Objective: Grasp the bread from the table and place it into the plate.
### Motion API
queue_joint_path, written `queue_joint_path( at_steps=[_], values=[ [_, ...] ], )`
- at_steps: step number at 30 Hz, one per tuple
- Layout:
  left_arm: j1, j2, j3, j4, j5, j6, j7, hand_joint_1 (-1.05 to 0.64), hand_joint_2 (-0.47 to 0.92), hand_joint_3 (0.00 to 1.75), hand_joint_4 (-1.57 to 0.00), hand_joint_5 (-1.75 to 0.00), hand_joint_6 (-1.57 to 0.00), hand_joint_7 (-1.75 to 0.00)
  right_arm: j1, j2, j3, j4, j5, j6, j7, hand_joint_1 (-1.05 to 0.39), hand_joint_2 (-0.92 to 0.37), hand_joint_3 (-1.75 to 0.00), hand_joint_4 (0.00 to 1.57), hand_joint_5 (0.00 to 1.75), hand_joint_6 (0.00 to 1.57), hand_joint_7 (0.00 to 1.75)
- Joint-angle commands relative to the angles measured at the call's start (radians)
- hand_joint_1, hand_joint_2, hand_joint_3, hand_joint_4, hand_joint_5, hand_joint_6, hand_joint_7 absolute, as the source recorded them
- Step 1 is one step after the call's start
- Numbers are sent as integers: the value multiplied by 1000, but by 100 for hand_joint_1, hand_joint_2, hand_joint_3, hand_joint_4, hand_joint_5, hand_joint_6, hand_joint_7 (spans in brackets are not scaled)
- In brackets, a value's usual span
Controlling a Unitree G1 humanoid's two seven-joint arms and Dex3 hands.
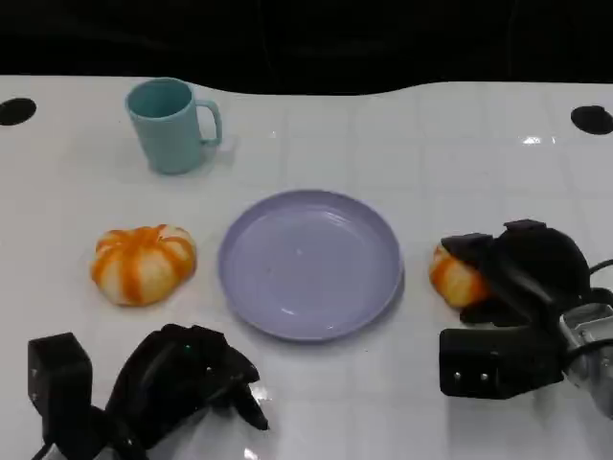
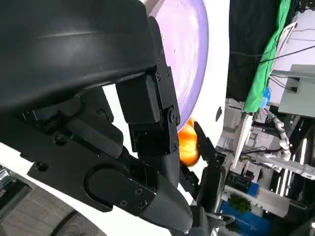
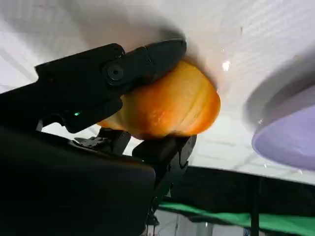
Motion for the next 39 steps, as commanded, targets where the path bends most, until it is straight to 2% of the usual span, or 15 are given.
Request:
queue_joint_path(
  at_steps=[1,3,4,5,8,11,13,14,17,20,28,31,33,39],
  values=[
    [10,15,1,-6,4,-7,-2,-105,82,0,-139,-75,-157,-21,-5,-3,25,57,0,-43,-69,-20,-92,-13,85,169,129,16],
    [10,16,1,-5,6,-8,-1,-105,82,0,-139,-75,-157,-21,-7,-1,32,64,-1,-49,-105,-20,-92,-14,85,173,132,18],
    [10,15,1,-5,5,-5,-2,-105,82,0,-139,-75,-157,-21,-8,-1,35,65,0,-49,-116,-20,-92,-14,84,174,128,29],
    [10,15,1,-7,4,-3,-2,-105,82,0,-139,-75,-157,-21,-10,0,39,68,-1,-48,-128,-21,-92,-11,84,174,111,62],
    [10,15,1,-7,4,-4,-1,-105,82,0,-139,-75,-157,-21,-10,2,44,70,0,-54,-169,-22,-90,-9,83,175,95,93],
    [8,14,2,-3,3,-5,-3,-105,82,0,-139,-75,-157,-21,-7,0,38,66,10,-85,-223,-21,-88,-11,85,175,72,150],
    [7,14,1,-2,4,-6,-2,-105,82,0,-139,-75,-157,-21,-4,-1,28,55,22,-113,-262,-20,-86,-14,88,175,67,168],
    [7,15,1,-2,4,-6,-2,-105,82,0,-139,-75,-157,-21,-3,-1,24,50,26,-122,-275,-20,-82,-21,89,175,66,172],
    [9,15,0,-6,3,-2,-2,-105,82,0,-139,-76,-157,-21,-2,-3,13,33,35,-138,-307,-18,-53,-78,91,175,65,174],
    [9,14,1,-6,2,-1,-3,-105,81,0,-139,-76,-157,-21,-2,-5,-4,13,50,-160,-339,-16,-41,-100,94,175,67,175],
    [5,14,0,3,2,-13,-11,-105,82,0,-138,-76,-157,-19,-1,-20,-48,-85,79,-209,-370,-10,-35,-116,98,175,70,175],
    [4,15,-2,5,7,-13,-6,-105,82,0,-139,-76,-157,-20,-5,-21,-60,-122,75,-216,-375,-11,-30,-129,100,175,73,175],
    [4,14,-2,2,5,-5,-3,-105,82,0,-138,-76,-157,-20,-10,-20,-67,-148,74,-220,-370,-14,-28,-137,101,175,73,175],
    [1,10,-3,6,8,-4,5,-105,81,0,-139,-76,-157,-21,-53,-14,-69,-208,75,-251,-312,-18,-27,-142,101,175,74,174]
  ],
)
